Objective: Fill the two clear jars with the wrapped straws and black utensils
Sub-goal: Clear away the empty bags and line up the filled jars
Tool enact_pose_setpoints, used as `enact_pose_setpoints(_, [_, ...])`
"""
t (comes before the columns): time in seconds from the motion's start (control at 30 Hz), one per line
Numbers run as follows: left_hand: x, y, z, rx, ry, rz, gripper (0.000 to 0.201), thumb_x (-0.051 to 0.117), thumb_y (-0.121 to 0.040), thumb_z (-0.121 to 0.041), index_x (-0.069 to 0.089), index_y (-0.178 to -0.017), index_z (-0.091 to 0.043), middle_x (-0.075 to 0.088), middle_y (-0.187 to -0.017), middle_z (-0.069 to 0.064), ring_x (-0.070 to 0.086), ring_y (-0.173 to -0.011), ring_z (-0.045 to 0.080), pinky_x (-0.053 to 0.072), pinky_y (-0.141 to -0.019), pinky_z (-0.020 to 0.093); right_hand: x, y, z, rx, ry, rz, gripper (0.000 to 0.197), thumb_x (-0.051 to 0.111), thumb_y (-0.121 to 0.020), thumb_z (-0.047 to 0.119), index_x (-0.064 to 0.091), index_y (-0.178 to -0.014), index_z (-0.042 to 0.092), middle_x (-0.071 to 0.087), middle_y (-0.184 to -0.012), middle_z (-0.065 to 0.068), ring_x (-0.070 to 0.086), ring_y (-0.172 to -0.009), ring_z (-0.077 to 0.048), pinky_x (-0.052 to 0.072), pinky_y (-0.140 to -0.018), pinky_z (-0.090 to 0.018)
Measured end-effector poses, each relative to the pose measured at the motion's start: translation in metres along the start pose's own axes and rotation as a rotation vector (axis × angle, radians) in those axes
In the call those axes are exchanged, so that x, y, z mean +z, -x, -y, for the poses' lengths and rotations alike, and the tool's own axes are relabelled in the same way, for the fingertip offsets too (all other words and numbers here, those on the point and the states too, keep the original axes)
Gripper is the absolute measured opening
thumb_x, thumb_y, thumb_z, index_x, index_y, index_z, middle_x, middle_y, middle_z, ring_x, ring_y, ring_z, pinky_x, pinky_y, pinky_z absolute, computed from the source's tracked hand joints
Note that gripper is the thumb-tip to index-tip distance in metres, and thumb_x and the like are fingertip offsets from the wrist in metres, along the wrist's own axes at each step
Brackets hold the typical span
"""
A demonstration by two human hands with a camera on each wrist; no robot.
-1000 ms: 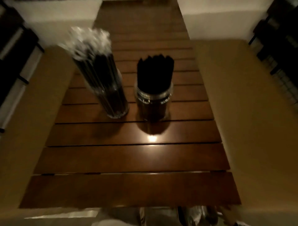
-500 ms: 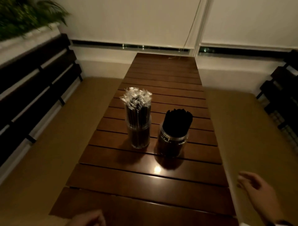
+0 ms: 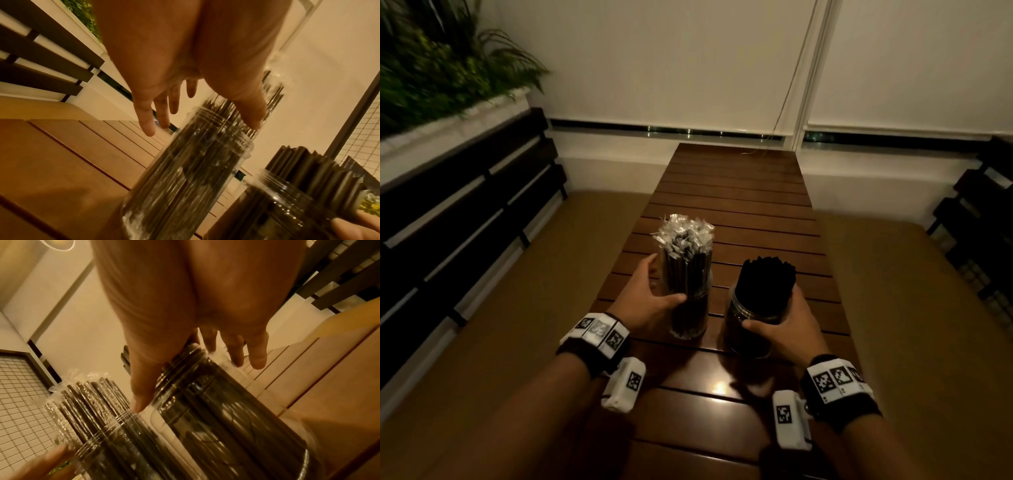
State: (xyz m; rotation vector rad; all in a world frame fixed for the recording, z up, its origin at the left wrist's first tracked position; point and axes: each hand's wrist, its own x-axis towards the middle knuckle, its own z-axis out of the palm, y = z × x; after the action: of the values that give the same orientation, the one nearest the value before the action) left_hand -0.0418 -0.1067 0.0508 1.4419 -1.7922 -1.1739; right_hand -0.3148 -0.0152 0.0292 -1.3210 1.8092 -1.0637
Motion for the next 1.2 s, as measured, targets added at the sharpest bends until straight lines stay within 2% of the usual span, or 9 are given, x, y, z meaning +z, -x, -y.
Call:
enact_pose_setpoints(0.1, [0.012, -0.013, -0.002, 0.015, 0.148, 0.03, 0.103, 0.089, -0.067, -0.018, 0.025, -0.148, -0.023, 0.051, -0.135, -0.005, 0.051, -0.128, 0.017, 0.043, -0.108, 0.038, 0.006, -0.007, -0.005, 0.01, 0.014, -0.039, 0.106, 0.095, -0.053, 0.034, 0.037, -0.142, 0.034, 0.049, -0.145, 0.007, 0.048, -0.133, -0.016, 0.043, -0.11, -0.043])
enact_pose_setpoints(0.23, [0.023, -0.021, 0.004, 0.056, 0.22, 0.059, 0.092, 0.09, -0.049, -0.047, 0.04, -0.126, -0.048, 0.059, -0.128, -0.012, 0.056, -0.123, 0.012, 0.044, -0.109, 0.044, 0.01, -0.017, -0.009, -0.007, 0.024, -0.048, 0.101, 0.094, -0.05, 0.04, 0.04, -0.135, 0.035, 0.052, -0.139, 0.006, 0.051, -0.128, -0.016, 0.046, -0.108, -0.044])
enact_pose_setpoints(0.33, [0.03, -0.023, 0.006, 0.06, 0.259, 0.083, 0.087, 0.092, -0.047, -0.051, 0.041, -0.118, -0.057, 0.059, -0.132, -0.007, 0.057, -0.124, 0.014, 0.046, -0.107, 0.045, 0.012, -0.025, -0.01, 0.005, 0.014, -0.057, 0.098, 0.092, -0.047, 0.045, 0.042, -0.13, 0.036, 0.055, -0.135, 0.006, 0.055, -0.124, -0.017, 0.049, -0.104, -0.043])
enact_pose_setpoints(0.53, [0.042, -0.033, 0.005, 0.092, 0.313, 0.061, 0.079, 0.086, -0.071, -0.008, 0.037, -0.128, -0.031, 0.056, -0.133, 0.003, 0.058, -0.113, 0.003, 0.048, -0.101, 0.033, 0.016, -0.042, -0.008, -0.005, 0.017, -0.072, 0.1, 0.092, -0.043, 0.049, 0.046, -0.131, 0.035, 0.054, -0.131, 0.007, 0.056, -0.122, -0.017, 0.052, -0.102, -0.046])
enact_pose_setpoints(0.63, [0.045, -0.043, 0.003, 0.084, 0.33, 0.02, 0.077, 0.079, -0.076, 0.002, 0.035, -0.135, -0.019, 0.054, -0.132, 0.007, 0.057, -0.115, 0.013, 0.049, -0.095, 0.027, 0.018, -0.051, -0.006, -0.013, 0.042, -0.085, 0.1, 0.093, -0.046, 0.045, 0.046, -0.133, 0.033, 0.049, -0.131, 0.005, 0.053, -0.123, -0.019, 0.05, -0.103, -0.046])
enact_pose_setpoints(0.7, [0.046, -0.05, 0.002, 0.079, 0.359, -0.008, 0.076, 0.076, -0.077, 0.006, 0.034, -0.137, -0.014, 0.054, -0.129, 0.007, 0.055, -0.115, 0.016, 0.048, -0.096, 0.031, 0.019, -0.059, -0.004, -0.005, 0.05, -0.093, 0.102, 0.094, -0.05, 0.042, 0.044, -0.137, 0.03, 0.046, -0.135, 0.003, 0.051, -0.125, -0.019, 0.049, -0.106, -0.045])
enact_pose_setpoints(0.83, [0.044, -0.073, 0.007, 0.087, 0.361, -0.015, 0.073, 0.077, -0.077, 0.004, 0.035, -0.13, -0.023, 0.055, -0.131, 0.008, 0.056, -0.113, 0.014, 0.046, -0.092, 0.03, 0.02, -0.083, -0.002, -0.004, 0.069, -0.091, 0.097, 0.095, -0.054, 0.038, 0.045, -0.136, 0.025, 0.048, -0.135, 0.002, 0.051, -0.124, -0.019, 0.046, -0.103, -0.035])
enact_pose_setpoints(1.03, [0.036, -0.123, 0.011, 0.049, 0.353, 0.02, 0.092, 0.089, -0.061, -0.027, 0.034, -0.134, -0.033, 0.055, -0.134, 0.002, 0.055, -0.124, 0.02, 0.046, -0.104, 0.045, 0.028, -0.123, 0.001, 0.023, 0.045, -0.112, 0.101, 0.095, -0.054, 0.039, 0.042, -0.14, 0.03, 0.048, -0.141, 0.002, 0.051, -0.128, -0.022, 0.047, -0.106, -0.042])
enact_pose_setpoints(1.2, [0.036, -0.162, 0.007, 0.059, 0.316, 0.012, 0.086, 0.08, -0.079, -0.008, 0.026, -0.145, -0.02, 0.053, -0.125, -0.003, 0.053, -0.119, 0.016, 0.044, -0.1, 0.035, 0.028, -0.16, 0.002, 0.024, 0.068, -0.129, 0.098, 0.094, -0.056, 0.039, 0.043, -0.139, 0.027, 0.05, -0.138, 0.0, 0.052, -0.127, -0.024, 0.048, -0.104, -0.043])
